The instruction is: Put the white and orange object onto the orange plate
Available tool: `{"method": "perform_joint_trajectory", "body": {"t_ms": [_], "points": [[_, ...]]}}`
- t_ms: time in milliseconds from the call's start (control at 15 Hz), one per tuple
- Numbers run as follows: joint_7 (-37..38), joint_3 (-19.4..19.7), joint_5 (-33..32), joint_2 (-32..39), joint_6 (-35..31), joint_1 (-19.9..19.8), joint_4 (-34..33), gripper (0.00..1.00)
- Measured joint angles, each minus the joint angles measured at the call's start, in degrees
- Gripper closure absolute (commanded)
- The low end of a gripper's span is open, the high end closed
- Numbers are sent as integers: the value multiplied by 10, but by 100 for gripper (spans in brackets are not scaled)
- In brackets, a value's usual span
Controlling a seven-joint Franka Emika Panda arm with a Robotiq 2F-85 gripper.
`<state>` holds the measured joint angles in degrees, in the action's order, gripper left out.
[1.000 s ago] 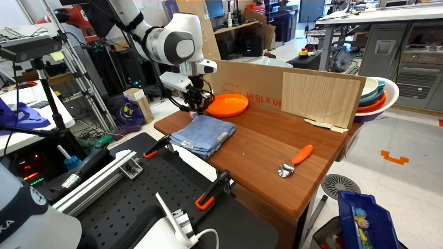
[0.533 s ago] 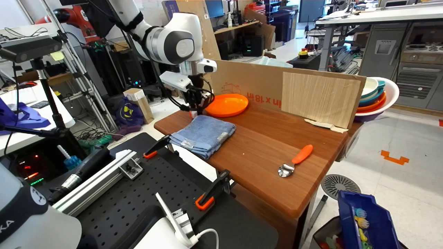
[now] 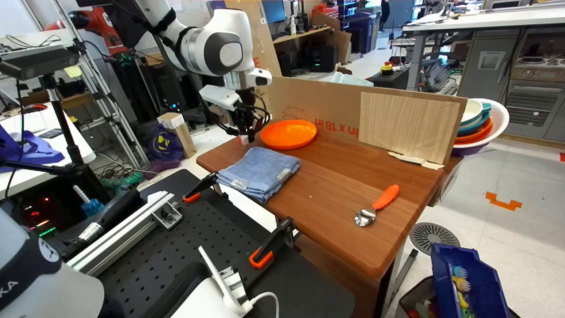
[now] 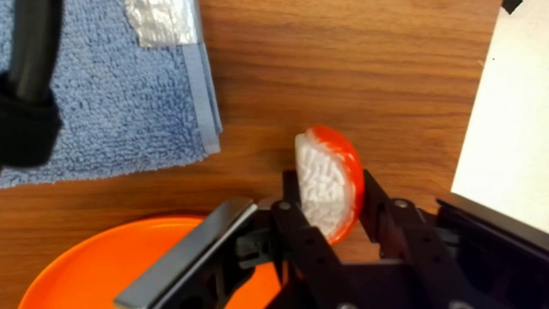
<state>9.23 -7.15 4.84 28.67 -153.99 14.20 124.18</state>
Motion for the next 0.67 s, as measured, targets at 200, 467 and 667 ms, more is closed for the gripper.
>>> {"method": "perform_joint_trajectory", "body": {"t_ms": [200, 467, 667], "points": [[0, -4, 0, -34, 4, 0, 5, 89], [0, -3, 0, -86, 30, -3, 4, 89], [0, 5, 0, -105, 49, -11, -8, 89]]}}
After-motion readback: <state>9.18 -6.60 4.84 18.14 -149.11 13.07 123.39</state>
